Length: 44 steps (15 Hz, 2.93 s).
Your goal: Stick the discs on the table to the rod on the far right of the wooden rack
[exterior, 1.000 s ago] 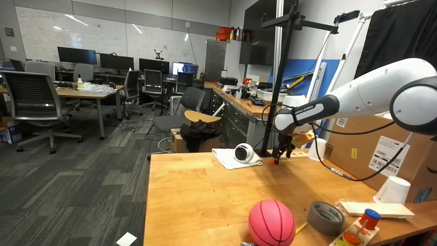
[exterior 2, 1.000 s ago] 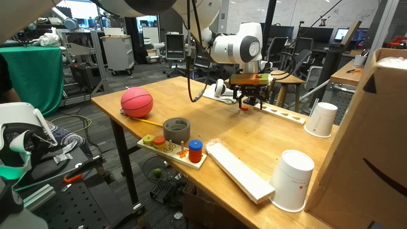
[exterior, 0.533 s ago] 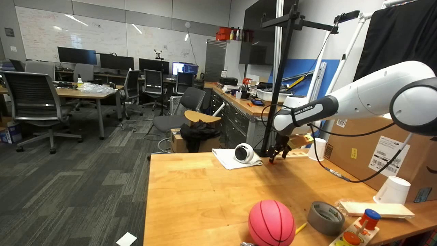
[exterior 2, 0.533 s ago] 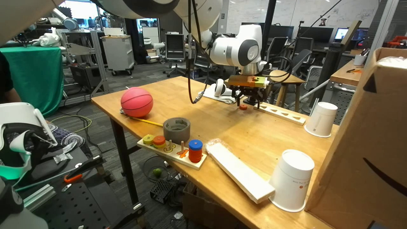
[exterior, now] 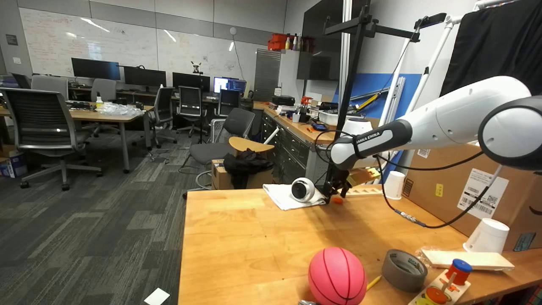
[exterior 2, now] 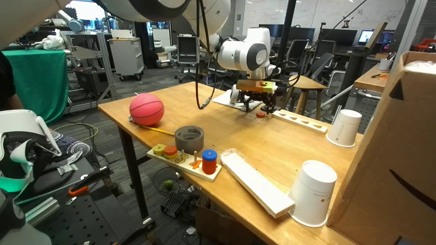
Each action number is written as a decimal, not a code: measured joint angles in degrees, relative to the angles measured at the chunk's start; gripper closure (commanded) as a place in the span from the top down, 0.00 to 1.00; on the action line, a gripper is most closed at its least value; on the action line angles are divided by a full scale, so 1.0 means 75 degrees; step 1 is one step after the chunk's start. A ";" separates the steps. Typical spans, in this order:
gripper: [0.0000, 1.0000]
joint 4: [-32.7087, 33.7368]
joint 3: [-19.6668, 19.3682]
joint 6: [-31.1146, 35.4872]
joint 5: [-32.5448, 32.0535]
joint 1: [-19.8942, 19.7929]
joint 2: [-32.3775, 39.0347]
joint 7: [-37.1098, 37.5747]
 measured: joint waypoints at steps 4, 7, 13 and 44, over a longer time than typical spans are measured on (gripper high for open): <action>1.00 0.0000 -0.0175 -0.0002 -0.0022 0.0000 0.0010 0.0034; 1.00 0.0000 -0.0229 -0.0004 -0.0022 -0.0002 0.0027 0.0040; 0.72 0.0005 -0.0221 -0.0006 -0.0022 0.0003 0.0033 0.0040; 0.26 -0.1794 -0.0250 0.0053 -0.0719 0.0384 -0.1904 0.0098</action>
